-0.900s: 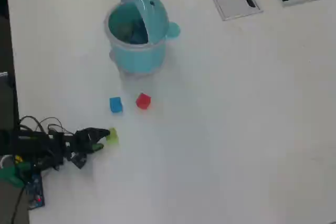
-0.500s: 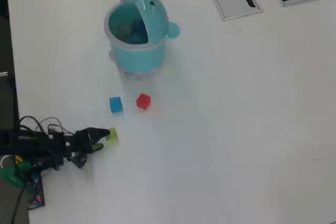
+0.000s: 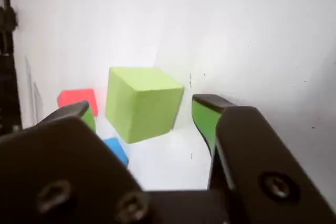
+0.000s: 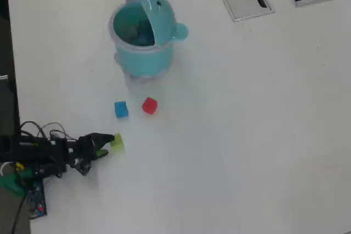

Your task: Grasp RGB lego blocks and put them in the bin one by one.

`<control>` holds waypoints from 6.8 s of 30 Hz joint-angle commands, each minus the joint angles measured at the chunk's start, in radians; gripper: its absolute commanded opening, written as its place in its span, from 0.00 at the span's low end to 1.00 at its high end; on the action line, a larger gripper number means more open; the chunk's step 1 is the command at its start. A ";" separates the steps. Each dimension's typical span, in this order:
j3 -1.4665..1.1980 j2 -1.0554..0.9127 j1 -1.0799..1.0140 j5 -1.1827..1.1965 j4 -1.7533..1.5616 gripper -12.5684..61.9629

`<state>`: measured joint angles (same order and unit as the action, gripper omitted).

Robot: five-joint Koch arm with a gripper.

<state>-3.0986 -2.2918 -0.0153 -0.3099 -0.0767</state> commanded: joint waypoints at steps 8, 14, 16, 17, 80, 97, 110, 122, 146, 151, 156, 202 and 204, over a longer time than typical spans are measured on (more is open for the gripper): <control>-0.067 -0.066 -0.043 -0.064 -0.304 0.62; -0.058 -0.066 -0.052 -0.083 -0.437 0.62; -0.055 -0.066 -0.049 -0.084 -0.471 0.62; -0.054 -0.066 -0.048 -0.083 -0.482 0.62; 0.624 0.058 0.449 -1.374 -0.038 0.61; 0.910 0.383 0.397 -1.494 0.219 0.61; 1.187 0.715 0.377 -1.516 0.241 0.61; 1.353 0.913 0.319 -1.542 0.281 0.61; 1.586 1.138 0.330 -1.649 0.472 0.47; 1.583 1.078 0.339 -1.649 0.500 0.38; 1.574 0.969 0.370 -1.649 0.499 0.37; 2.272 1.019 0.764 -1.373 0.402 0.35; 2.350 1.077 0.772 -1.373 0.403 0.35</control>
<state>-0.8345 -1.1674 0.7470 -1.7012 0.4065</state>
